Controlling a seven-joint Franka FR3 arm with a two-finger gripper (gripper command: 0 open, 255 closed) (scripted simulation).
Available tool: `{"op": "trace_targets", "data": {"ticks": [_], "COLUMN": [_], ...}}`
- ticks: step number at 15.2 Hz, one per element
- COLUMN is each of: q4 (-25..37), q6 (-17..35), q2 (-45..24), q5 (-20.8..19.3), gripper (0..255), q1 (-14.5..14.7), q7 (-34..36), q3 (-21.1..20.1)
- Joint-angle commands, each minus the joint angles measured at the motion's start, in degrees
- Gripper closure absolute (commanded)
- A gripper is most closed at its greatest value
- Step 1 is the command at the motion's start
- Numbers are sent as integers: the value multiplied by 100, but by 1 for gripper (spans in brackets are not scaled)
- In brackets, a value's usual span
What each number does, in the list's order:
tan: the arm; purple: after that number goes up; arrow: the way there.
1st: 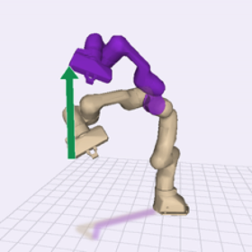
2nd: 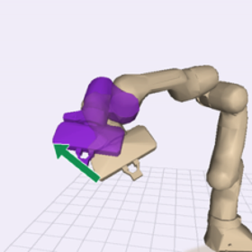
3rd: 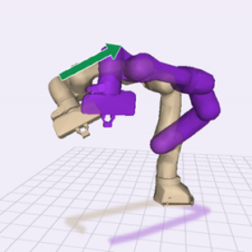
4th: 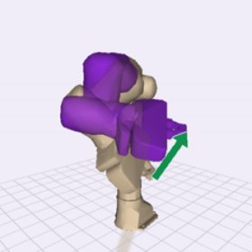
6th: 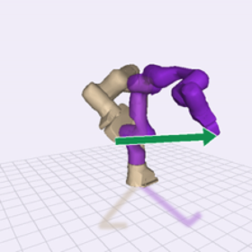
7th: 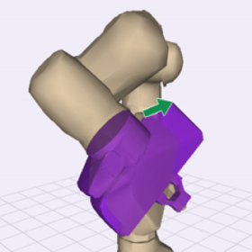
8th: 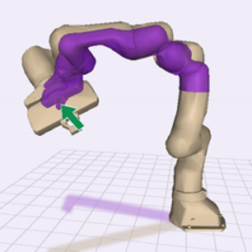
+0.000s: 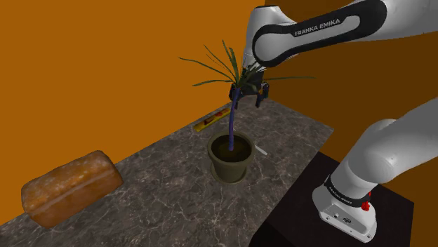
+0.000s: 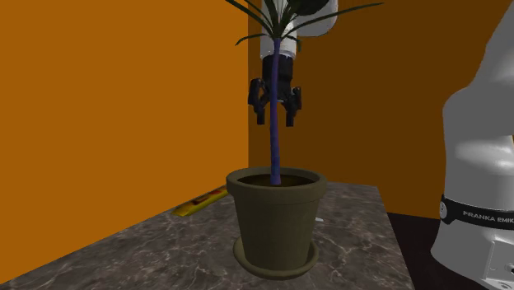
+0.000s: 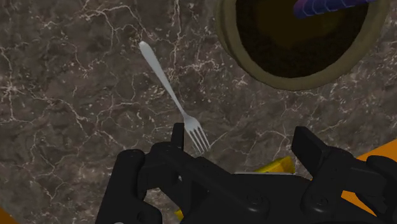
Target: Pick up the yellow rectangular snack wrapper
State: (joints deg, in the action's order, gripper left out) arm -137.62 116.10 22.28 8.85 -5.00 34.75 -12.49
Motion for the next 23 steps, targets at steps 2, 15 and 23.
{"op": "trace_targets", "data": {"ticks": [2,15,23], "q4": [239,1933,3352], "q6": [485,1777,2011], "q2": [-657,-3544,-5133], "q5": [-76,-1118,-1425], "gripper": [0,0,0], "q1": [-145,-340,-153], "q7": [720,3771,5194], "q3": [-202,-199,354]}}
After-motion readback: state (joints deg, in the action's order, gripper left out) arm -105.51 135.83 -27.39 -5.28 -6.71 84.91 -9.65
